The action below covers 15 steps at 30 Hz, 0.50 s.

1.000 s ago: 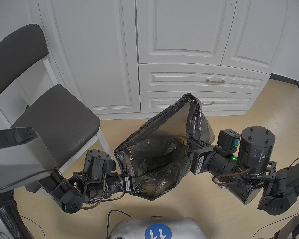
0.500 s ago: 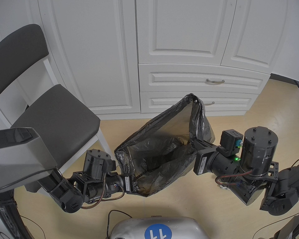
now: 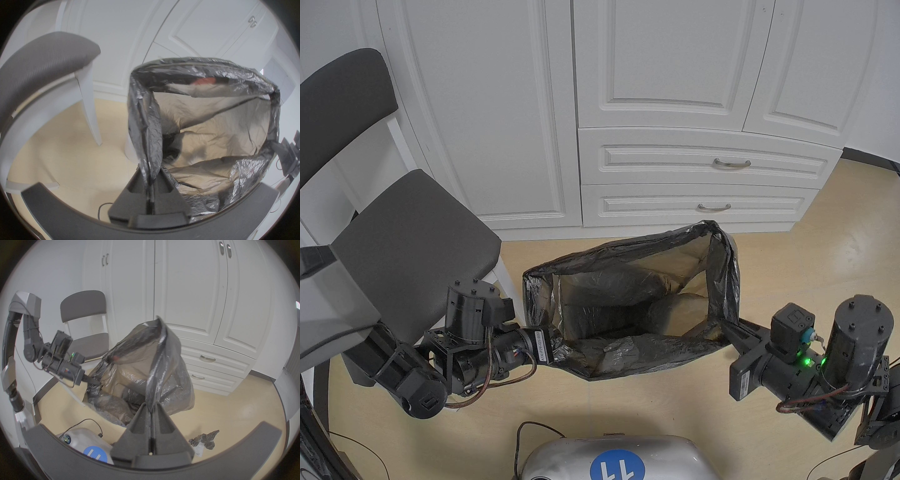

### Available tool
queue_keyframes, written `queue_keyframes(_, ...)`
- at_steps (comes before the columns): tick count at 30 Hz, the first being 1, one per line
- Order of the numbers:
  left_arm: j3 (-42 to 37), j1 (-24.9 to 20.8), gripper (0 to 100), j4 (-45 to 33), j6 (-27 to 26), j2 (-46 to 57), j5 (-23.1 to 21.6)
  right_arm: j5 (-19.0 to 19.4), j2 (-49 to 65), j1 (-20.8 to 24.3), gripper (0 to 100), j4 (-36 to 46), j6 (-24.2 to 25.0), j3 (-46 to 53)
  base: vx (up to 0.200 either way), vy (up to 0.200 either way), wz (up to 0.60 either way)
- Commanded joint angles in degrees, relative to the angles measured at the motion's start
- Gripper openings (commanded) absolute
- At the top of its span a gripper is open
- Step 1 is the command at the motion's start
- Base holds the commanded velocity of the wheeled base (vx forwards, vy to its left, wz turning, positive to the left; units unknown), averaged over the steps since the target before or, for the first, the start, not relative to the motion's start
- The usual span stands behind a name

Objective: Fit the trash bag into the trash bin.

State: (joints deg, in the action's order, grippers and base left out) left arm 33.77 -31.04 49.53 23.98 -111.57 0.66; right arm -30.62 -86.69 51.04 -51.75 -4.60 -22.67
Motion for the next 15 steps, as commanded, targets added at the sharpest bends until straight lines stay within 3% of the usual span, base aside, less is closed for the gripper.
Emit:
queue_keyframes(1,-0.3,-0.1,0,0.9,-1.2,2.8,0.8,-0.2,1.7,1.4,0,0.4,-0.6,2.2,0.000,0.000,0.00)
queue_keyframes(2,-0.5,-0.1,0,1.4,-2.1,2.8,0.9,-0.1,1.8,1.6,0,0.4,-1.2,2.4,0.000,0.000,0.00)
queue_keyframes(3,-0.8,-0.1,0,1.9,-2.6,2.8,0.9,-0.1,2.0,1.8,100,0.3,-1.5,2.4,0.000,0.000,0.00)
queue_keyframes(10,-2.8,-0.2,0,6.9,-3.6,2.1,0.9,-0.2,7.0,3.8,100,0.9,-1.8,2.8,0.000,0.000,0.00)
queue_keyframes(15,-2.9,-0.3,0,7.7,-3.8,2.0,0.9,-0.1,12.9,4.3,100,7.1,-2.3,1.8,0.000,0.000,0.00)
